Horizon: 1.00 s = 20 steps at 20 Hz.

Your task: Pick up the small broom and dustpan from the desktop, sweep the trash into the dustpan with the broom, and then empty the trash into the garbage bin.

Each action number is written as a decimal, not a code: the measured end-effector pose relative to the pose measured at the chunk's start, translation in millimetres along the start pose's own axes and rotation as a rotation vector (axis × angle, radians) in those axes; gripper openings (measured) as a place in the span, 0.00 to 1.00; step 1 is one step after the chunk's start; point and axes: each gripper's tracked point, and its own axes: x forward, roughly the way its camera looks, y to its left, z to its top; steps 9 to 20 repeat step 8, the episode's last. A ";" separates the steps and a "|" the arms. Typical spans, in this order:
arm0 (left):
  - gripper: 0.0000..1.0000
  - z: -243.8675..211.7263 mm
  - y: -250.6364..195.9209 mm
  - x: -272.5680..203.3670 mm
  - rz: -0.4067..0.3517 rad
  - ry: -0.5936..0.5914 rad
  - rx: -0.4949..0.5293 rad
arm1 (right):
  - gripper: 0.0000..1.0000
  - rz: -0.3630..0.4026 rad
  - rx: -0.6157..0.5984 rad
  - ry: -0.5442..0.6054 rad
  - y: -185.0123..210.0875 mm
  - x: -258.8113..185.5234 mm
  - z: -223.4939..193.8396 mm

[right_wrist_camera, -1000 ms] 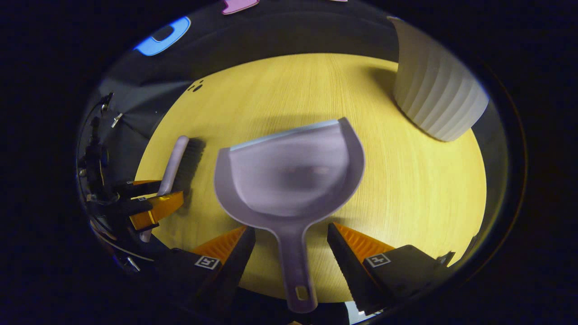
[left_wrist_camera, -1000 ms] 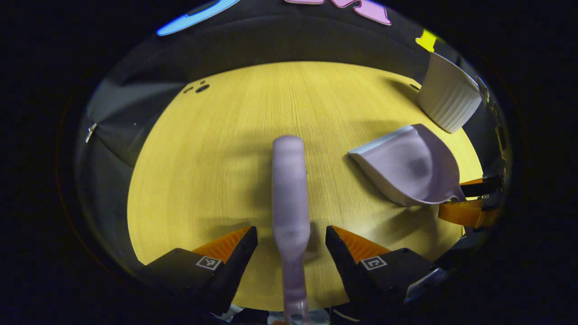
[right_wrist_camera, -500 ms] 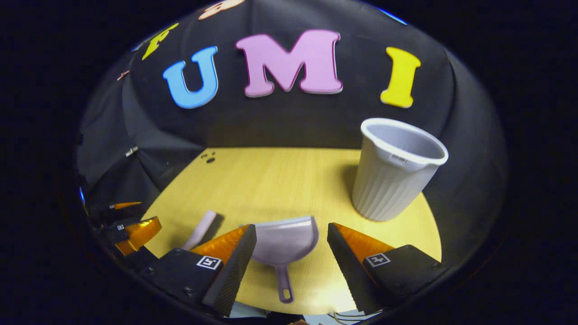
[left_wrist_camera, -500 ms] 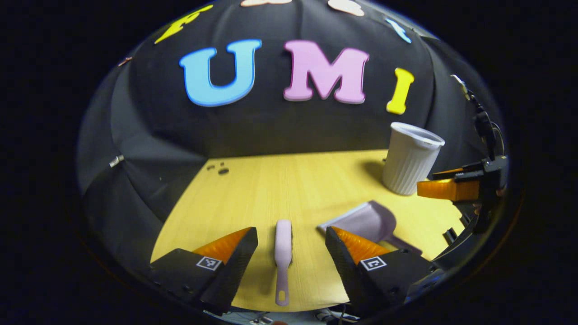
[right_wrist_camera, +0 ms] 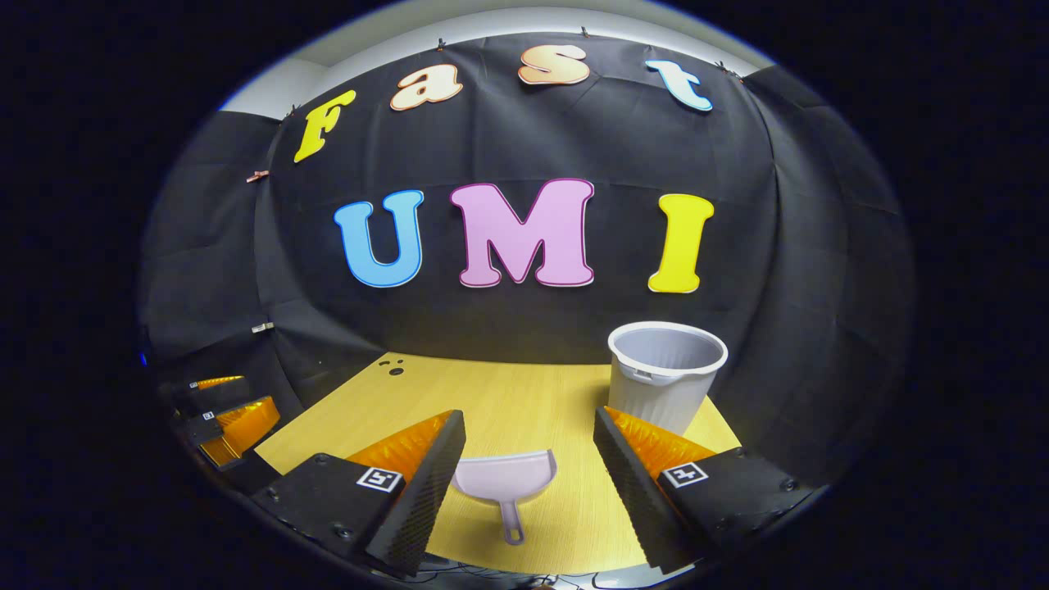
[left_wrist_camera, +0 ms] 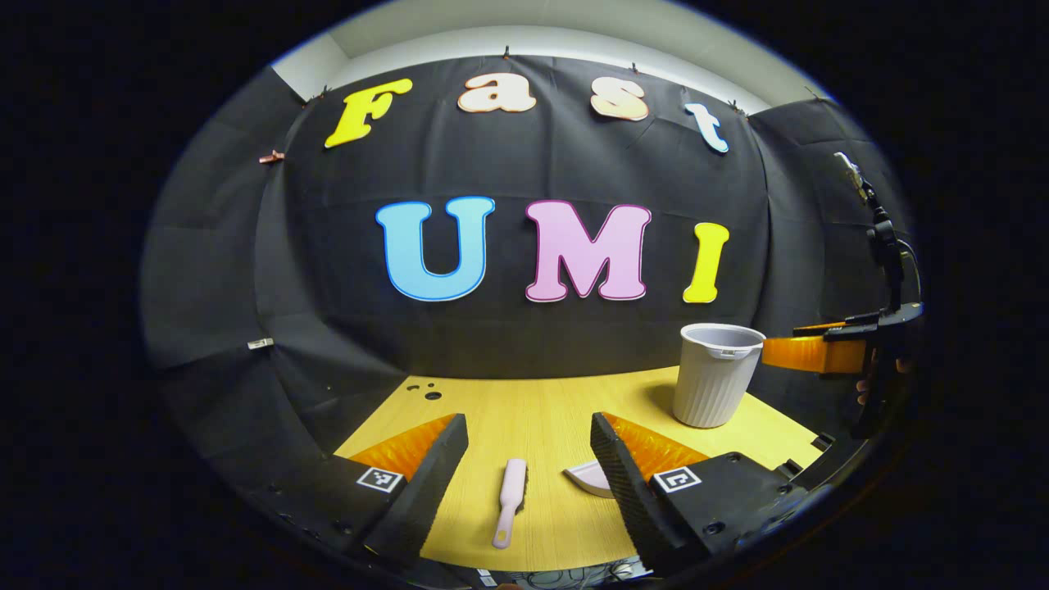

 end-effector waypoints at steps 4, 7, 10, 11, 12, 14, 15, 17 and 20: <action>0.95 -45.5 -21.8 -22.8 -0.022 0.108 -0.047 | 0.99 -0.053 0.062 0.031 -30.2 -13.5 -32.0; 0.95 -47.8 -21.2 -25.2 0.017 0.109 -0.018 | 0.99 -0.072 0.082 0.076 -50.3 -14.8 -50.7; 0.95 -47.1 -24.1 -23.1 0.016 0.106 -0.016 | 0.99 -0.073 0.084 0.077 -56.5 -15.8 -50.6; 0.95 -47.1 -24.1 -23.1 0.016 0.106 -0.016 | 0.99 -0.073 0.084 0.077 -56.5 -15.8 -50.6; 0.95 -47.1 -24.1 -23.1 0.016 0.106 -0.016 | 0.99 -0.073 0.084 0.077 -56.5 -15.8 -50.6; 0.95 -47.1 -24.1 -23.1 0.016 0.106 -0.016 | 0.99 -0.073 0.084 0.077 -56.5 -15.8 -50.6; 0.95 -47.1 -24.1 -23.1 0.016 0.106 -0.016 | 0.99 -0.073 0.084 0.077 -56.5 -15.8 -50.6; 0.95 -47.1 -24.1 -23.1 0.016 0.106 -0.016 | 0.99 -0.073 0.084 0.077 -56.5 -15.8 -50.6; 0.95 -47.1 -24.1 -23.1 0.016 0.106 -0.016 | 0.99 -0.073 0.084 0.077 -56.5 -15.8 -50.6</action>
